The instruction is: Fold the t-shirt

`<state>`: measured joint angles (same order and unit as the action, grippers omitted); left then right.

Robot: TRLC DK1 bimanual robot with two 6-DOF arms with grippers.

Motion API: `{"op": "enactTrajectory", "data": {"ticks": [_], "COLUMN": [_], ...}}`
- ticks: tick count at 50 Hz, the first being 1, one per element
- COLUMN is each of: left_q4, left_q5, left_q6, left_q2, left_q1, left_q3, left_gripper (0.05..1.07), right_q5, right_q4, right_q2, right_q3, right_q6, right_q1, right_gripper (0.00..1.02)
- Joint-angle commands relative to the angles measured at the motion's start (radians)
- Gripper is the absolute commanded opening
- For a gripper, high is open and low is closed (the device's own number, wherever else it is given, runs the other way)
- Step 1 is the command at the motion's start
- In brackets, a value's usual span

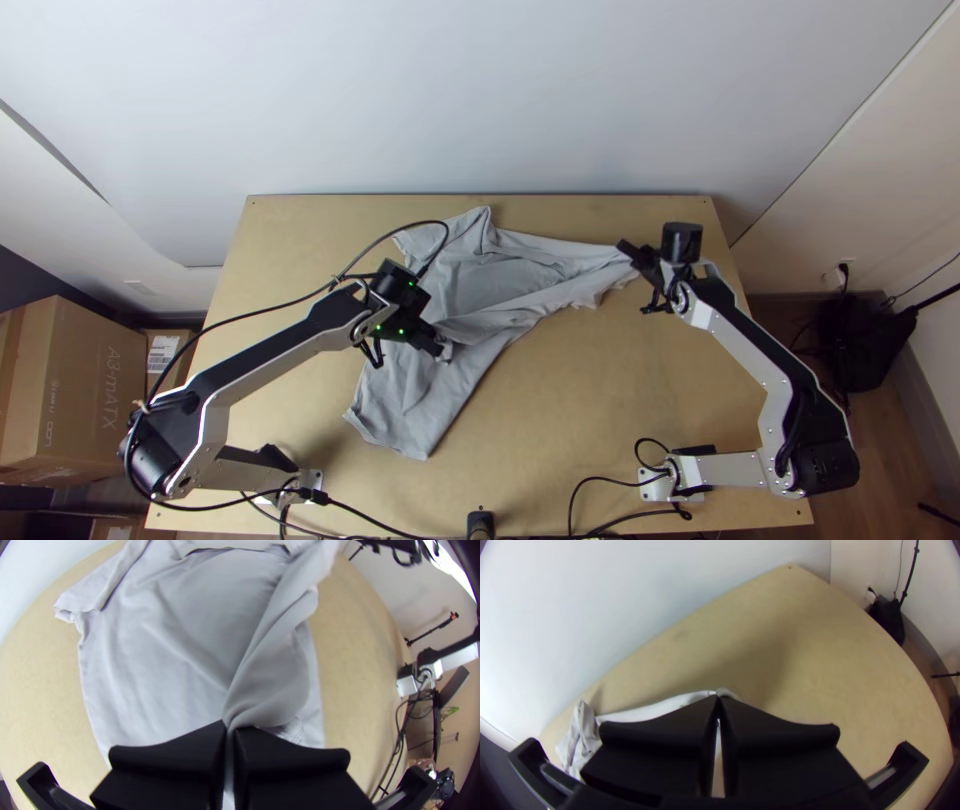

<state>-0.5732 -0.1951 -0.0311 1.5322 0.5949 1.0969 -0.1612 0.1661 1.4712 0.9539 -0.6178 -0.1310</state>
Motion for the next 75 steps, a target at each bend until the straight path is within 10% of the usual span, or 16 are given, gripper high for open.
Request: {"op": "enactTrajectory", "data": {"ticks": [1, 10, 17, 21, 46, 50, 75], "left_q4": [0.042, 0.133, 0.164, 0.147, -0.254, -0.257, -0.243], "left_q5": [-0.020, -0.009, 0.068, 0.108, 0.072, 0.074, 0.243], "left_q6": [0.049, 0.083, 0.082, 0.083, -0.033, -0.095, -0.386], "left_q2": [0.074, 0.103, 0.057, 0.019, -0.081, -0.064, 0.072], "left_q1": [-0.047, -0.101, -0.132, -0.138, -0.010, 0.025, 0.186], "left_q3": [-0.032, -0.072, -0.071, -0.051, 0.198, 0.196, 0.155], "left_gripper": [0.08, 0.12, 0.82, 0.96, 0.83, 0.67, 0.67], "right_q5": [-0.023, -0.024, -0.024, -0.024, -0.024, -0.024, -0.024], "right_q4": [-0.039, -0.076, -0.080, -0.080, -0.139, -0.139, -0.139], "right_q2": [-0.005, 0.029, 0.026, 0.026, 0.060, 0.060, 0.052], "right_q3": [-0.066, -0.095, -0.099, -0.093, -0.069, -0.075, -0.084], "right_q6": [-0.028, -0.053, -0.034, -0.028, -0.017, -0.017, -0.008], "right_q1": [-0.018, -0.068, -0.101, -0.102, -0.104, -0.105, -0.087], "right_gripper": [0.02, 0.02, 0.02, 0.02, 0.02, 0.02, 0.02]}}
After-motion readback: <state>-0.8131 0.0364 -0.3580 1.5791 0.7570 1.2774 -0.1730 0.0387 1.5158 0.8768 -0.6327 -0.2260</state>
